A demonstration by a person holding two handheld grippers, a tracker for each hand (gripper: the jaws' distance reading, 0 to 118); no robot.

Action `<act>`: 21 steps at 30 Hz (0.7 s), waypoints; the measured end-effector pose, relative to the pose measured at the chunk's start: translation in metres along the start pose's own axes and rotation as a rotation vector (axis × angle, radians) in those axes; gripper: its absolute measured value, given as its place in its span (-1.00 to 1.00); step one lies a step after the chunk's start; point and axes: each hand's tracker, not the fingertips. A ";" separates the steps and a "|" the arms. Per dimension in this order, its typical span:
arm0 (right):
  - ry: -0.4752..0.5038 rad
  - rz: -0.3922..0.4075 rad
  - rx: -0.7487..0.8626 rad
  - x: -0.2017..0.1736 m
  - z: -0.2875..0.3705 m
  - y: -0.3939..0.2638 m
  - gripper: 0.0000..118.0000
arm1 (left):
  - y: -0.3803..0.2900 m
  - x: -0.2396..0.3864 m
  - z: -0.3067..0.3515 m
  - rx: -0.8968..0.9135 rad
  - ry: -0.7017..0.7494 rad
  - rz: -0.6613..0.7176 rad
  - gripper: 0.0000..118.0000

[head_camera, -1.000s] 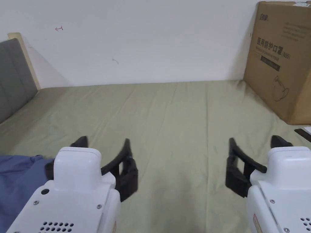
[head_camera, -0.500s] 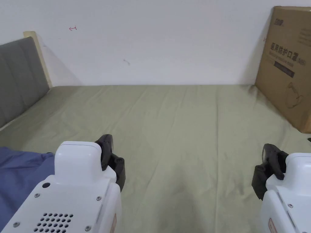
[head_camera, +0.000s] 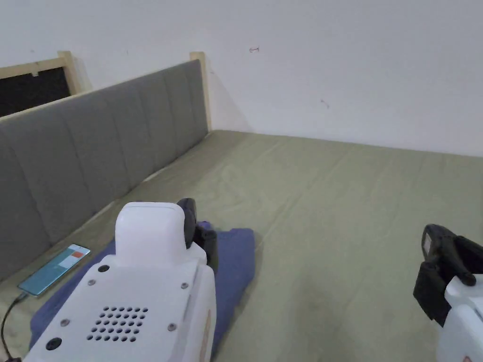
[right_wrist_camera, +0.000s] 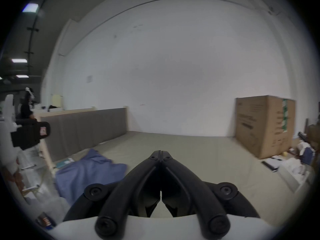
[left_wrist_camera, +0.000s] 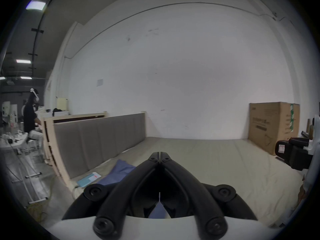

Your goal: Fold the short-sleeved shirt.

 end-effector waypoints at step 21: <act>0.239 0.087 -0.207 -0.073 -0.042 -0.043 -1.00 | -0.084 -0.071 -0.114 -0.374 0.065 0.020 -1.00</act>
